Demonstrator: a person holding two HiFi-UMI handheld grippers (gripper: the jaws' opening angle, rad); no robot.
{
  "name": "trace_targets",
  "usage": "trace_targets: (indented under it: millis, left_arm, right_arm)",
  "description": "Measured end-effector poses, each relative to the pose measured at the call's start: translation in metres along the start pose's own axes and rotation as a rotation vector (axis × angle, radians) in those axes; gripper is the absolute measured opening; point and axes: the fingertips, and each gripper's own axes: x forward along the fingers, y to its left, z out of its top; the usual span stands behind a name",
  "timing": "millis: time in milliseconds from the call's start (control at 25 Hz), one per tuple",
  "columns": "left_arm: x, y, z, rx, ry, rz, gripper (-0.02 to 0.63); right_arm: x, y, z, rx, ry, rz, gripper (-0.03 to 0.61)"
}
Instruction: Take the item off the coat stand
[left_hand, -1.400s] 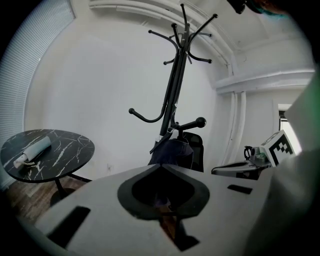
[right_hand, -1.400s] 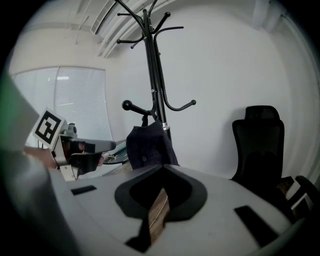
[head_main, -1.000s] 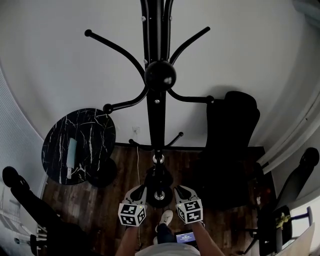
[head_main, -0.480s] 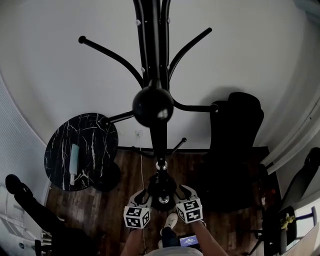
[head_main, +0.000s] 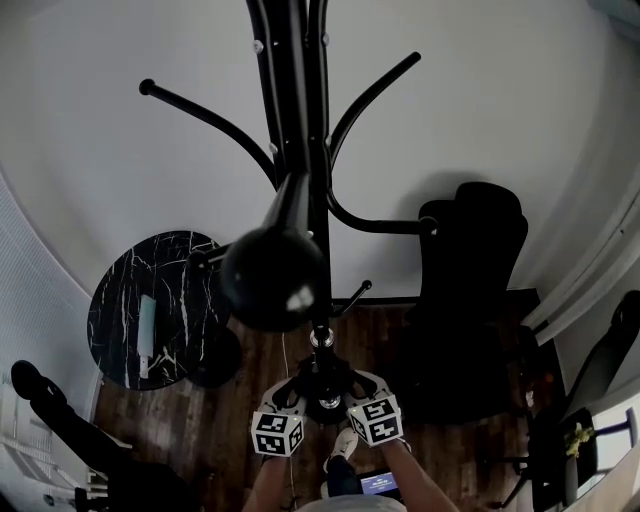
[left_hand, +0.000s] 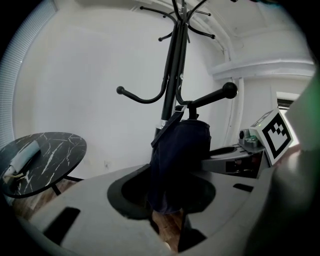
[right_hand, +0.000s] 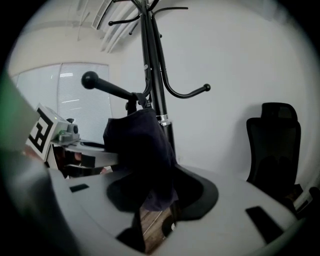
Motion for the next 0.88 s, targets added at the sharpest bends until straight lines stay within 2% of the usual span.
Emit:
trace_targets:
  millis: [120, 200, 280, 880]
  left_arm:
    - [0.001, -0.003, 0.000, 0.008, 0.003, -0.010, 0.079]
    - [0.000, -0.004, 0.000, 0.005, 0.003, -0.018, 0.041]
    - [-0.001, -0.005, -0.002, -0.004, 0.005, -0.028, 0.038]
    - [-0.010, -0.010, -0.005, 0.010, 0.026, -0.039, 0.031]
  right_arm:
    - [0.000, 0.000, 0.001, -0.003, -0.005, -0.004, 0.123]
    - [-0.001, -0.001, 0.001, -0.011, -0.006, -0.017, 0.070]
    - [-0.002, -0.002, 0.000, -0.018, -0.004, -0.023, 0.041]
    - [-0.013, 0.005, -0.004, -0.063, 0.015, -0.036, 0.031]
